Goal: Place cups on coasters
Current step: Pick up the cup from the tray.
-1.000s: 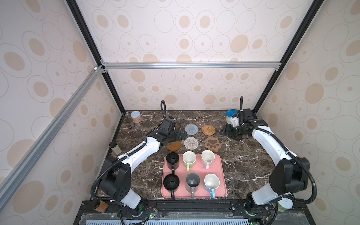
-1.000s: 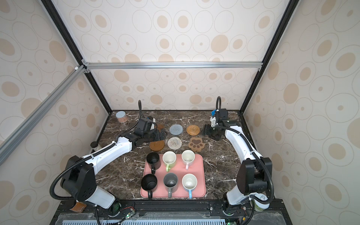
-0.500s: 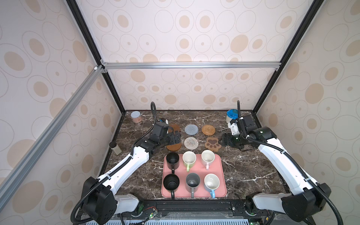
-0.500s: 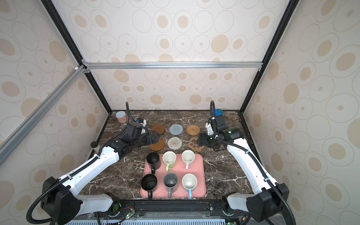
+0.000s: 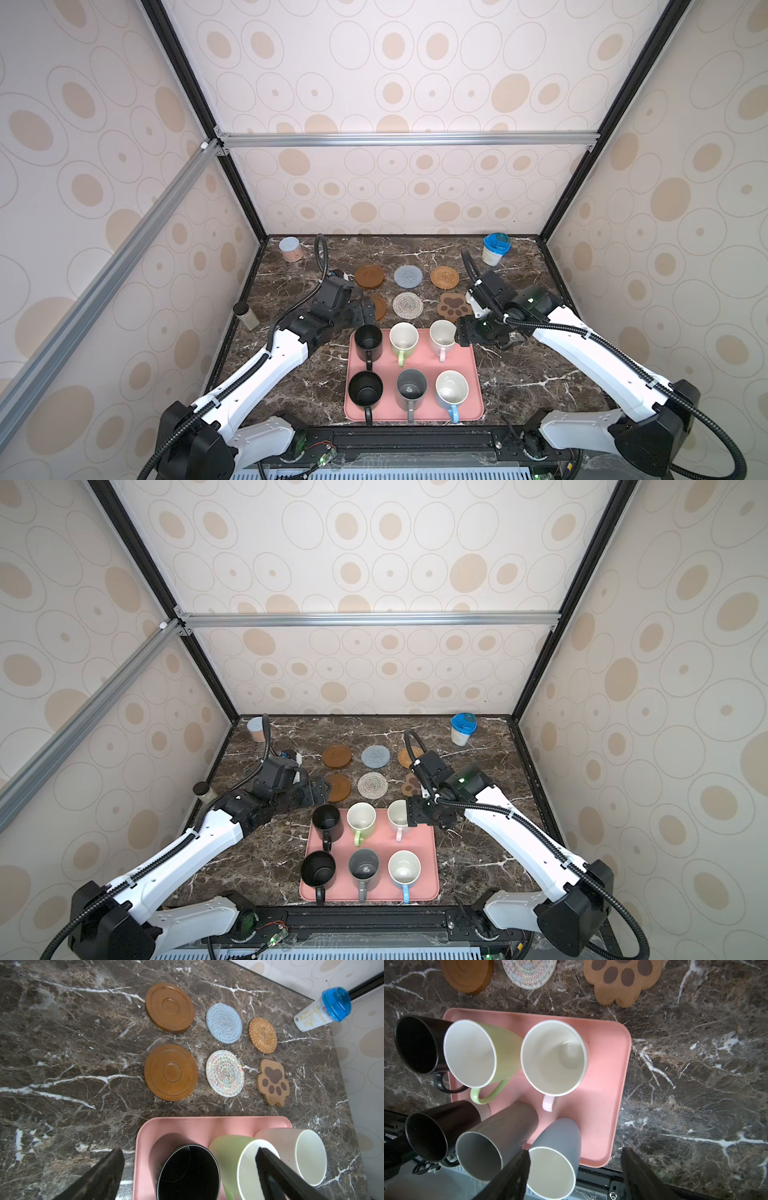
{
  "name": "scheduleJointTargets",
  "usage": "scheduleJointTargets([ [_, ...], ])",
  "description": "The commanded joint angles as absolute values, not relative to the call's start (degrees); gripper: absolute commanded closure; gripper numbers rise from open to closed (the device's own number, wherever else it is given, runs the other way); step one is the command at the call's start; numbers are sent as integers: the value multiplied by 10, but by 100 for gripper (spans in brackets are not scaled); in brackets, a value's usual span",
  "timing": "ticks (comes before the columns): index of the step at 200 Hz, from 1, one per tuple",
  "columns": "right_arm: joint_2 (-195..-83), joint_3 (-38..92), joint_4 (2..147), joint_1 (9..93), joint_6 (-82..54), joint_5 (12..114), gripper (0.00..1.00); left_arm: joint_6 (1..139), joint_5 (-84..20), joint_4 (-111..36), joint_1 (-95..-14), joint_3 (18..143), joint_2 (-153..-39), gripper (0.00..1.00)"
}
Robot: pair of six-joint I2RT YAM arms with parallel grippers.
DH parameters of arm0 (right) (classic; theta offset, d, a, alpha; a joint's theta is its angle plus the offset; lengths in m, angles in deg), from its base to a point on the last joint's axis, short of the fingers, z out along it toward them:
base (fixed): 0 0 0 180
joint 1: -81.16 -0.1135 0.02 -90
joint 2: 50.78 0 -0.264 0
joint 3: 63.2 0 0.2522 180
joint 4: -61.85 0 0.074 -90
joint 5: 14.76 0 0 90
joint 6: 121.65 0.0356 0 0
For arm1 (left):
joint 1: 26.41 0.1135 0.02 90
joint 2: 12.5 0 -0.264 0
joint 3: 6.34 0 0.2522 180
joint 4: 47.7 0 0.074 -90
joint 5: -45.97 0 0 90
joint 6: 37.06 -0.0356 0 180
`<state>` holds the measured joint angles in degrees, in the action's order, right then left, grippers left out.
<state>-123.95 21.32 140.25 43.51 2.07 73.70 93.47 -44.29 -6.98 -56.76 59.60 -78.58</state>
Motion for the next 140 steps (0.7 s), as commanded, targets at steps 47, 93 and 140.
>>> scheduleJointTargets([
  [47, -1288, 193, 1388, 377, 92, 773, 26, 953, -462, -56, -587, 596, -779, 0],
  [93, -1312, 181, 1355, 365, 111, 777, 25, 956, -463, -61, -590, 595, -781, 0],
  [140, -1344, 179, 1341, 355, 114, 783, 25, 960, -461, -67, -591, 594, -783, 0],
])
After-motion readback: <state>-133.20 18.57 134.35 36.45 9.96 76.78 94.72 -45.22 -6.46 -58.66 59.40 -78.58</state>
